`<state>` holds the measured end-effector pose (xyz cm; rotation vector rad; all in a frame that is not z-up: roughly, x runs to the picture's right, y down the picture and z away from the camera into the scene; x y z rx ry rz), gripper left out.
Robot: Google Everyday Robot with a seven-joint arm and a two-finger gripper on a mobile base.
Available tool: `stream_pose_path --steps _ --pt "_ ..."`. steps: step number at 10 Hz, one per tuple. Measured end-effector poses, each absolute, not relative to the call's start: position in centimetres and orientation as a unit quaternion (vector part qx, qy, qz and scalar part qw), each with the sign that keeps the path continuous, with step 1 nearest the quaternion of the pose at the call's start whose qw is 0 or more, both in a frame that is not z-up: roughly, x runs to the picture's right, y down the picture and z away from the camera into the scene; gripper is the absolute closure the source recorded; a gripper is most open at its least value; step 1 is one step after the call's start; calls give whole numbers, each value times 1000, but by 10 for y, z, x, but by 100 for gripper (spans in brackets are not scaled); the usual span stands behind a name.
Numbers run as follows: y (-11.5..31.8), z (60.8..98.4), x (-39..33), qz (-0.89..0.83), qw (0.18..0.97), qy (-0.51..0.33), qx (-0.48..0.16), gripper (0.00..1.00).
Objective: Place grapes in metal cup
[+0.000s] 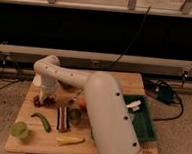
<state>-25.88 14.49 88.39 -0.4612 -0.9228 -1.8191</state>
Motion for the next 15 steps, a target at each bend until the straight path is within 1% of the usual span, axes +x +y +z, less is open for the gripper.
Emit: stream_pose_path --steps 1,2,3,4,5,9,12,15 --pt "146 882 -259 -751 500 -385 -193 81" --pt "146 879 -258 -748 501 -388 -196 93" --pt "145 878 -255 -745 504 -390 -199 98" --pt "143 877 -250 -741 507 -391 -201 100" --pt "139 875 -246 -739 510 -392 -201 100" --pt "107 842 -235 -734 518 -399 -185 100" --pt "77 811 -223 -736 524 -396 -162 100" --pt "51 780 -189 -738 533 -390 -138 100"
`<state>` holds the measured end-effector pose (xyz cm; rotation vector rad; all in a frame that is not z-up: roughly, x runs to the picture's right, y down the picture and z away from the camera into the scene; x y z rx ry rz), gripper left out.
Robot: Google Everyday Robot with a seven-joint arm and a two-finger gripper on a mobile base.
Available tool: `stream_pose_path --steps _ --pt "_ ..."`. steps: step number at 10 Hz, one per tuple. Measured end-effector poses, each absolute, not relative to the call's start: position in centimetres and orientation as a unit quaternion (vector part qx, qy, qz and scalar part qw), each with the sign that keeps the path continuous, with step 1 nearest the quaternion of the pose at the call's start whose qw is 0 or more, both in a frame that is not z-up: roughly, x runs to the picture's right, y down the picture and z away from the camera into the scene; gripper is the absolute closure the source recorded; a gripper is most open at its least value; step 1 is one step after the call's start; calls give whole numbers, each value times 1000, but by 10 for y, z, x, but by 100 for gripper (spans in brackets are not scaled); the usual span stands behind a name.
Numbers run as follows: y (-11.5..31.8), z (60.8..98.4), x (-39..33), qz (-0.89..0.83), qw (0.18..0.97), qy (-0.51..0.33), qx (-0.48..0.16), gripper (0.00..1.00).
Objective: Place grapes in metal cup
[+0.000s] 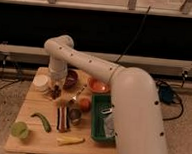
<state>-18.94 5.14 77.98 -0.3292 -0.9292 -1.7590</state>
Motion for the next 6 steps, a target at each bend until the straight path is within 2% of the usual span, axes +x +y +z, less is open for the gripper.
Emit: stream_pose_path --steps 6 --pt "32 731 -96 -736 552 -372 -123 100"
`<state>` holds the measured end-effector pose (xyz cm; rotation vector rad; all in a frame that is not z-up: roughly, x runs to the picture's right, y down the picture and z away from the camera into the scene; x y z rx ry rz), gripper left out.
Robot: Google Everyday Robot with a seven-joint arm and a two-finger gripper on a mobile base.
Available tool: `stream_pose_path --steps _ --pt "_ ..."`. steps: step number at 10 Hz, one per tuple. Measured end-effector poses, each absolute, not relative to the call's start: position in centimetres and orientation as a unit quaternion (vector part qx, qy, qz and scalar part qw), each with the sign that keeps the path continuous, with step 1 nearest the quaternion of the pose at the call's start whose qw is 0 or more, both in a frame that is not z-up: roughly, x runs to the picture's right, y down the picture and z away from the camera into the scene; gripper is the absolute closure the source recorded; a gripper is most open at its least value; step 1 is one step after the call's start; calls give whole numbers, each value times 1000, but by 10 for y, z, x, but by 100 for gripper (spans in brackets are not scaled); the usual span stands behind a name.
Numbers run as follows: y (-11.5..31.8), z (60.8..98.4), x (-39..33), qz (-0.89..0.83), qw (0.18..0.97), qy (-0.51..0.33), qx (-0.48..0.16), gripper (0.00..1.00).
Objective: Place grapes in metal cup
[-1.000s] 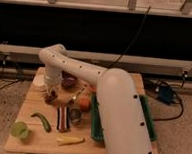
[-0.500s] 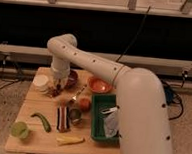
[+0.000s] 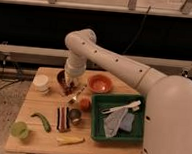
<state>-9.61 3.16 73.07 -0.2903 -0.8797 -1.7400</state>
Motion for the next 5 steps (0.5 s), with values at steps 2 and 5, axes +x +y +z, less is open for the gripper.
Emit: stream_pose_path --steps 2,5 --pt "38 715 -71 -735 553 -370 -126 100" --pt "71 682 -55 -744 536 -376 -135 100"
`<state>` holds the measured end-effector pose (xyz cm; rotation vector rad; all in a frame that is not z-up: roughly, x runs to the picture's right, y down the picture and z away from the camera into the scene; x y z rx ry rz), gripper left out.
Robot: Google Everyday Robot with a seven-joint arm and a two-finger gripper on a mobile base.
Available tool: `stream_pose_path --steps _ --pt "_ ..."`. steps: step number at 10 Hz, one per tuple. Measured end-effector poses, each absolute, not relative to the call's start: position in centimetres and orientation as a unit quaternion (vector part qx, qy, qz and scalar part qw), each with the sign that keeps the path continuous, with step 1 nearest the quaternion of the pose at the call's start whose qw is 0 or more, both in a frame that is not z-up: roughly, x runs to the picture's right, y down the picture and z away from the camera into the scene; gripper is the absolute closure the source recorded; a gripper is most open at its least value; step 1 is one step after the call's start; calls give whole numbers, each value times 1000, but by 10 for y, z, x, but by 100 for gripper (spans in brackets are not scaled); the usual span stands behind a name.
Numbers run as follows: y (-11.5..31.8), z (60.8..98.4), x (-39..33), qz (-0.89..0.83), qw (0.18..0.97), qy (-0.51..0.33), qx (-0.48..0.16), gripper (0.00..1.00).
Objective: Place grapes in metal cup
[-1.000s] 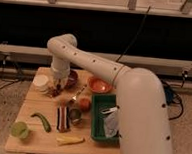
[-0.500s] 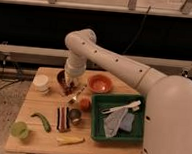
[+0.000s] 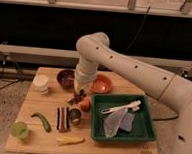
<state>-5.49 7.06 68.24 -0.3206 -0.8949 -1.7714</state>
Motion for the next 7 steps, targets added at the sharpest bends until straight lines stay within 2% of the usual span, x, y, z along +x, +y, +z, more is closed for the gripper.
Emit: stream_pose_path --steps 4,7 --pt "103 651 -54 -762 498 -391 -135 100" --pt "122 652 -59 -769 476 -401 -146 98"
